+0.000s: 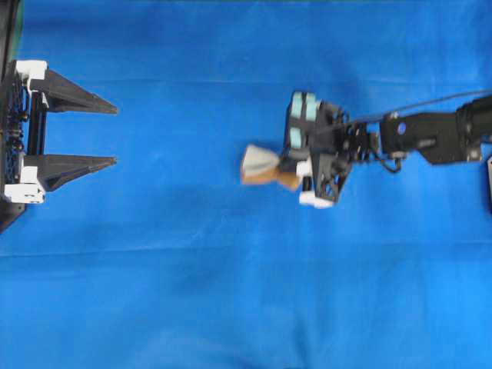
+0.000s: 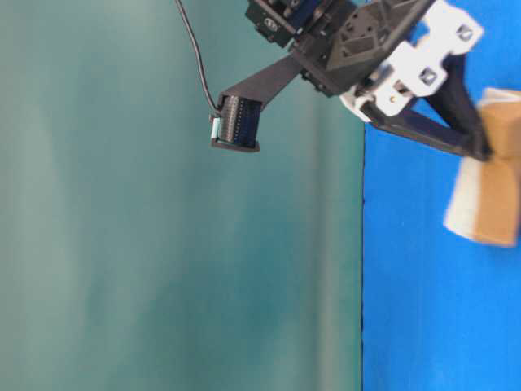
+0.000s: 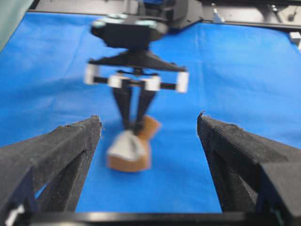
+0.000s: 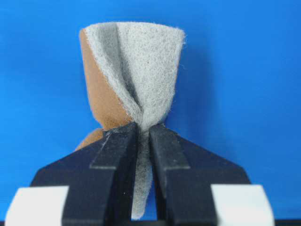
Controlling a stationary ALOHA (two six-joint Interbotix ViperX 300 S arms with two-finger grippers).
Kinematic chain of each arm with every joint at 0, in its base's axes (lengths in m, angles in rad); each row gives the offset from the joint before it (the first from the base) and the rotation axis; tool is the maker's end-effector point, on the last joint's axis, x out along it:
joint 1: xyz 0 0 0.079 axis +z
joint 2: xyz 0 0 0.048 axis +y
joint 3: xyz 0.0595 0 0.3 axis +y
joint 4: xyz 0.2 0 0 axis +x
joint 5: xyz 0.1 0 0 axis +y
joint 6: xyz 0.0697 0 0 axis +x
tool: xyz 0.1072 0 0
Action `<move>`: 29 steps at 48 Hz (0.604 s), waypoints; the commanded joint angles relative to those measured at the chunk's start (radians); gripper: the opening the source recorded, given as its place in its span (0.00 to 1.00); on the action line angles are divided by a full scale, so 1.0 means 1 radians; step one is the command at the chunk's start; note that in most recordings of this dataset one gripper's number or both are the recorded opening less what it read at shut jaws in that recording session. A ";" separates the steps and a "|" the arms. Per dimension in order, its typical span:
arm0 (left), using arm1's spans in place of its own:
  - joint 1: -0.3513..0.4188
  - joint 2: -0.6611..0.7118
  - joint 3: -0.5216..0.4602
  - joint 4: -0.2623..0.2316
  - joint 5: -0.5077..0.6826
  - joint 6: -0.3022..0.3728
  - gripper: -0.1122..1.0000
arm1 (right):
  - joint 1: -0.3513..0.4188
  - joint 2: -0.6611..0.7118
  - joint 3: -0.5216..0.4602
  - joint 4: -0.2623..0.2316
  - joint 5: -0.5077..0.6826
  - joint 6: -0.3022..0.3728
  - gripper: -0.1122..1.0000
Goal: Hand over the sponge with the left arm and wipe it with the right arm.
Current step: 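Rub the held sponge back and forth on the table with the right gripper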
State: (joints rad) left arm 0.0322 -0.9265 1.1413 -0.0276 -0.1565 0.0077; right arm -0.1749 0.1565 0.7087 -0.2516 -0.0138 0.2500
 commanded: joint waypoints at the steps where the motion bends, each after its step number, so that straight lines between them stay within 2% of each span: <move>1: -0.002 0.006 -0.008 -0.002 -0.006 -0.002 0.83 | -0.098 -0.021 -0.008 -0.031 -0.006 -0.003 0.23; 7: -0.002 0.006 -0.006 -0.002 -0.006 -0.002 0.83 | -0.149 -0.021 -0.009 -0.048 -0.025 -0.003 0.23; 14: -0.002 0.006 -0.006 -0.002 -0.006 -0.002 0.83 | -0.153 -0.023 -0.011 -0.049 -0.026 -0.002 0.23; 23: -0.002 0.005 -0.005 -0.002 -0.006 -0.002 0.83 | -0.109 -0.023 -0.006 -0.043 -0.025 0.011 0.23; 29: -0.002 0.006 -0.003 -0.002 -0.005 -0.002 0.83 | -0.034 -0.021 -0.003 -0.018 -0.026 0.014 0.23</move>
State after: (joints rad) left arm 0.0322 -0.9281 1.1443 -0.0276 -0.1549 0.0061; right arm -0.2531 0.1565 0.7102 -0.2853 -0.0399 0.2623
